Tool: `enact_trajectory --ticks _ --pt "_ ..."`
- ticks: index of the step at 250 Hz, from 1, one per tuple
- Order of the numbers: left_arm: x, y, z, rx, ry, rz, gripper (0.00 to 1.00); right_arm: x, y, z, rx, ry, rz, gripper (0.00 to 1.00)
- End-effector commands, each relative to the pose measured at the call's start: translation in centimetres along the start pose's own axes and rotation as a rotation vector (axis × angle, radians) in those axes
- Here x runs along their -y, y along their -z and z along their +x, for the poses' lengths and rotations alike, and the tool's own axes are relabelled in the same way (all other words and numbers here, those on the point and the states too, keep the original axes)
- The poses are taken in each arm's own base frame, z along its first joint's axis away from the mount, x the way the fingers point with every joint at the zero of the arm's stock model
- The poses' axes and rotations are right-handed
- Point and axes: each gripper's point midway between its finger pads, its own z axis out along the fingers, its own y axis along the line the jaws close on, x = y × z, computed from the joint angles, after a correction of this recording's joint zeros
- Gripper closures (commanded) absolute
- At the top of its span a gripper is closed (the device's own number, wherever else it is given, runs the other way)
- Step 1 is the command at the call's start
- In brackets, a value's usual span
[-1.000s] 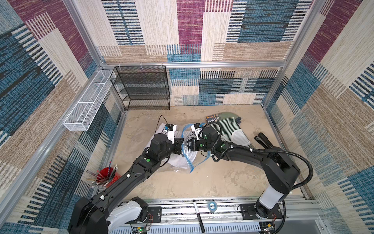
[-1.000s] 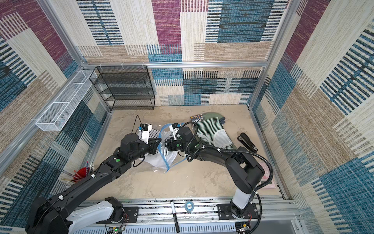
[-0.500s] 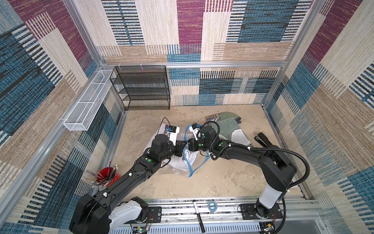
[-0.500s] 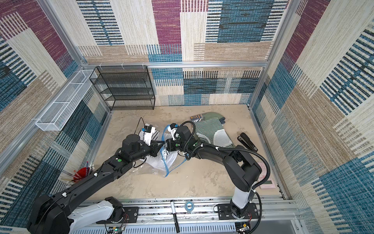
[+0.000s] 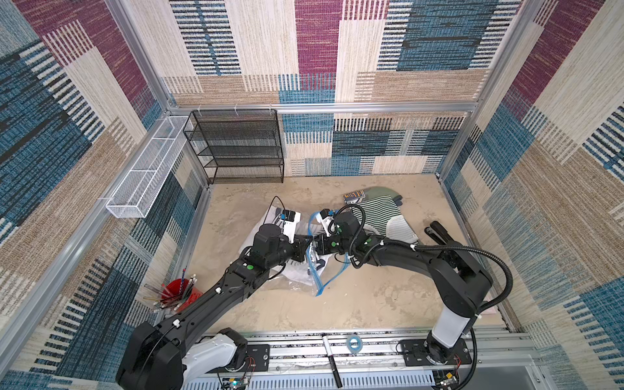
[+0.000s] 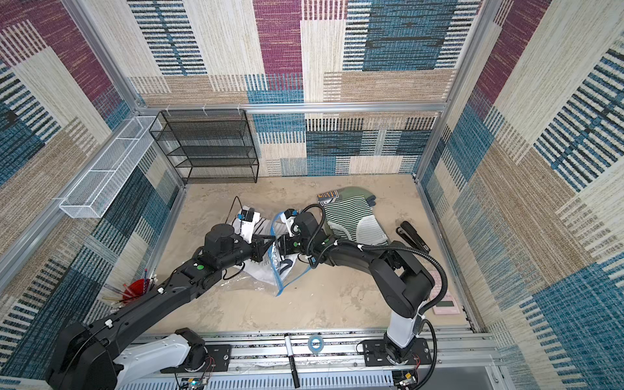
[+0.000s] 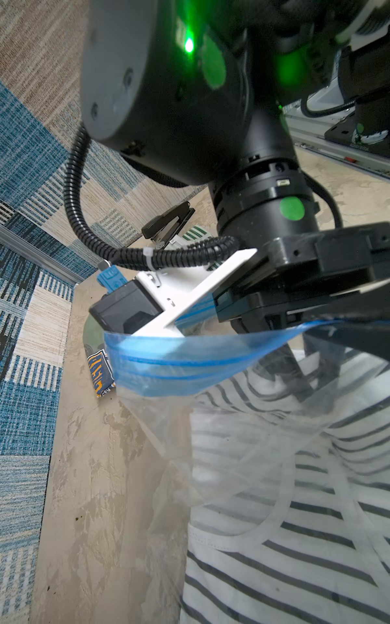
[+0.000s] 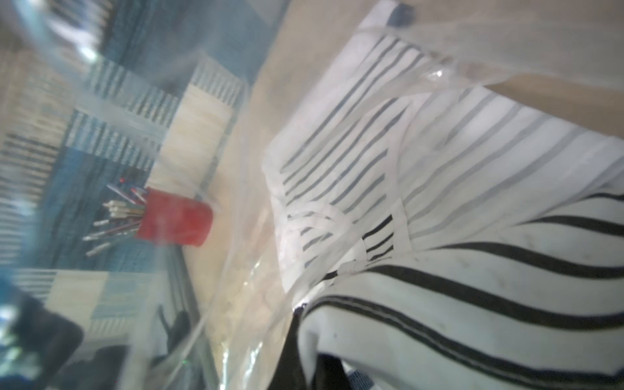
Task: Take the tank top out of the vacuum bag
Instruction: Take out the tank top from the vacuum bag.
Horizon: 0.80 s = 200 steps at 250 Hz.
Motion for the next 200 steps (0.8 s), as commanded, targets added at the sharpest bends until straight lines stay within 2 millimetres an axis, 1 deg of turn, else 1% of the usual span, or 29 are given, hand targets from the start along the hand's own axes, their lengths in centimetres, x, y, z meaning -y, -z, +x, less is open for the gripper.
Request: enact_trajectory --ticks 1,31,57,72,85,99,122,130,144,162,172,185,200 --pt "-0.3 0.1 -0.7 0.022 -0.003 -0.026 1.0 -1.3 1.0 -1.0 0.063 0.035 -0.041 1.0" --pt "-0.7 0.0 -1.2 0.031 0.013 -0.053 1.0 -2.1 2.7 -1.8 0.129 0.048 -0.051 1.0" --pt "-1.1 -0.1 -1.5 0.035 0.018 -0.083 1.0 -3.4 4.0 -2.9 0.177 0.056 -0.079 1.0" --pt "-1.0 0.0 -1.9 0.046 0.022 -0.081 1.0 -3.7 4.2 -3.1 0.174 0.049 -0.078 1.0" --pt "-1.0 0.1 -2.3 0.057 0.024 -0.087 1.0 -3.8 4.3 -3.0 0.172 0.04 -0.07 1.0" --pt "-1.4 0.3 -2.7 0.07 0.028 -0.117 1.0 -3.7 4.6 -2.7 0.18 0.025 -0.058 1.0" --pt "-1.9 0.4 -3.2 0.071 0.03 -0.16 1.0 -4.0 4.4 -2.5 0.164 0.022 -0.047 1.0" --pt "-2.1 0.4 -3.3 0.069 0.03 -0.171 1.0 -4.1 4.6 -2.7 0.172 0.024 -0.032 1.0" --pt "-2.2 0.4 -3.3 0.069 0.025 -0.181 1.0 -4.4 5.7 -3.3 0.205 0.023 -0.01 1.0" --pt "-2.2 0.6 -3.1 0.07 0.02 -0.177 1.0 -3.8 7.3 -3.8 0.228 0.0 0.054 1.0" --pt "-2.1 0.7 -2.8 0.062 0.016 -0.167 1.0 -3.6 8.0 -3.6 0.224 -0.008 0.083 1.0" --pt "-2.0 0.8 -2.5 0.055 0.013 -0.16 1.0 -3.0 8.8 -3.0 0.211 -0.028 0.123 1.0" --pt "-1.9 0.9 -2.0 0.046 0.012 -0.15 1.0 -1.6 9.8 -1.8 0.199 -0.065 0.17 1.0"
